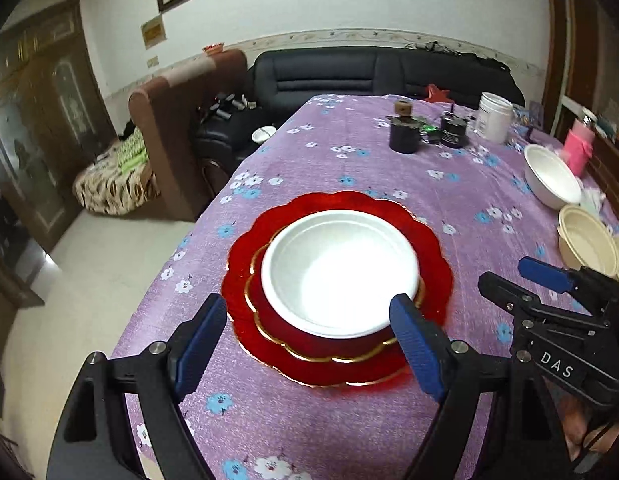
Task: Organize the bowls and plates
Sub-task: 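Lower the white plate onto the red plates and open the right gripper, then move the right gripper to a cream plastic bowl and grasp its rim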
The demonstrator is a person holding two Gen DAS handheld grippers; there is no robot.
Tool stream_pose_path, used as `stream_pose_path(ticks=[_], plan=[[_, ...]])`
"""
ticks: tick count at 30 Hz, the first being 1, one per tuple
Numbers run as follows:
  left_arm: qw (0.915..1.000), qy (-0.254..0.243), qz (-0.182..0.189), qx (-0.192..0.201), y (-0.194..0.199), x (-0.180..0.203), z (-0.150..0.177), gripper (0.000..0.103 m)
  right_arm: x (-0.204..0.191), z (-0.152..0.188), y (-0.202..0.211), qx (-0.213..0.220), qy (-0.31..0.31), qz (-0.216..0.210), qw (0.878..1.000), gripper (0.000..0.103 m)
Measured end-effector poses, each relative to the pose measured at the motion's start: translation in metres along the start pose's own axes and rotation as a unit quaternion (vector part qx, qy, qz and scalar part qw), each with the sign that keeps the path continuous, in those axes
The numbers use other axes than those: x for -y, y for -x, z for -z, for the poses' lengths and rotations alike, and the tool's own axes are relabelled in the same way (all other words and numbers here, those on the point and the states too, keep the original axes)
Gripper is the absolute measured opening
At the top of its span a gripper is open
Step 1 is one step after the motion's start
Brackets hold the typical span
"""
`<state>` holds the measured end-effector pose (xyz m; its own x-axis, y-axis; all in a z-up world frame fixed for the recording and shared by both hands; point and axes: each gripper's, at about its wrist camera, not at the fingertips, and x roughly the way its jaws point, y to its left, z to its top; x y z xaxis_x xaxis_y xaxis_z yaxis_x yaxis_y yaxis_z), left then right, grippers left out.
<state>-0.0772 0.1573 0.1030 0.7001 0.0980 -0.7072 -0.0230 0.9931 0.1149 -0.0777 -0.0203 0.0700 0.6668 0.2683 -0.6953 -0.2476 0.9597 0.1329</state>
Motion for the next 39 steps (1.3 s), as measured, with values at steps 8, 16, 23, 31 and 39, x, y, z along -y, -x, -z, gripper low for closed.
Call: stream_pose_path(ticks=[8,16,23,31,39], plan=[[0.9993,-0.036,-0.008,0.010,0.009,0.032,0.003,0.083,0.047,0.023,0.015,-0.005,-0.036,0.016,0.999,0.063],[0.9978,-0.060,0.027,0.002,0.013,0.060,0.004,0.083,0.108,0.057,0.056,0.004,-0.097,0.035,0.995,0.062],[0.9935,-0.080,0.081,-0.007,0.013,0.097,0.007,0.083,0.191,0.086,0.096,0.032,-0.232,0.069,0.970,0.062],[0.9891,-0.109,0.096,-0.023,0.011,0.120,0.016,0.083,0.235,0.079,0.076,0.045,-0.341,0.056,0.937,0.062],[0.9900,-0.099,0.095,-0.030,0.006,0.114,0.016,0.083,0.252,0.071,0.046,0.029,-0.418,0.037,0.907,0.031]])
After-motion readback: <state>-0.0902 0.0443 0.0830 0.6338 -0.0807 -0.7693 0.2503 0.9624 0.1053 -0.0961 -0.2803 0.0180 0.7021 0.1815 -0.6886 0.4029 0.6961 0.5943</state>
